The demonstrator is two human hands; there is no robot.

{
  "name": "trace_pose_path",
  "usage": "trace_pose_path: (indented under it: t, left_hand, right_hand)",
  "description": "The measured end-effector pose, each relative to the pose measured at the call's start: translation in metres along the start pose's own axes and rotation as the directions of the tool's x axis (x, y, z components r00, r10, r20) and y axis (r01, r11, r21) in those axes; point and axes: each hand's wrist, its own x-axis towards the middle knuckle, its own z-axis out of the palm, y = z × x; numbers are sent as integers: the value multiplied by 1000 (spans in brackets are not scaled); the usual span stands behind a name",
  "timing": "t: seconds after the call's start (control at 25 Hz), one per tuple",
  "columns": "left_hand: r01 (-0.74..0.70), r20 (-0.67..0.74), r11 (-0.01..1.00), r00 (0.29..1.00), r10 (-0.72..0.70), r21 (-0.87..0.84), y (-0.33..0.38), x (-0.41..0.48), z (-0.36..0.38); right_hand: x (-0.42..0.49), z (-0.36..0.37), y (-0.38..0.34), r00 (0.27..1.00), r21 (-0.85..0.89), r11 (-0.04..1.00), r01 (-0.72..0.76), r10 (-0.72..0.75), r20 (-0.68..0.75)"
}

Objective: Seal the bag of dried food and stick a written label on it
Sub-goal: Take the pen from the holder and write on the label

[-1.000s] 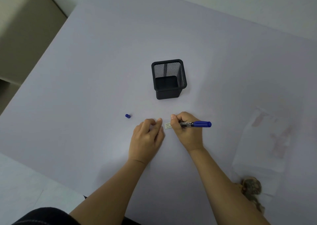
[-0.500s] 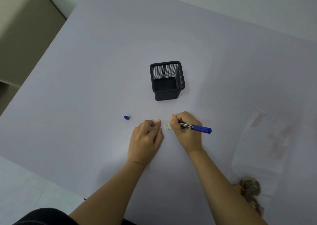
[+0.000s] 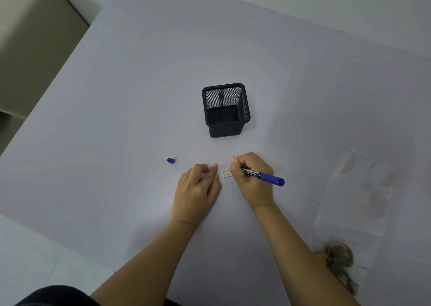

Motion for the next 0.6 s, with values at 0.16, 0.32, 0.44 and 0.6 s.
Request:
trace_pose_path:
  t: [0.16,0.32,0.44,0.6]
  left_hand:
    - [1,0,1000,1000,-1,2,0,0,0]
    - [-2,5,1000,1000,2,6,1,1,-1]
    - [-2,3,1000,1000,2,8,1,1,-1]
    - [-2,5,1000,1000,2,4,0,1,0]
  right_hand:
    - [-1,0,-1,1000,3,1000,8,-8,15]
    - [0,-1,-2,1000,4,1000,14,-14,23]
    - [-1,-1,-2,999,3,1000,19,-19,34]
    - [-1,-1,-1,999,-2,1000,8,-8,42]
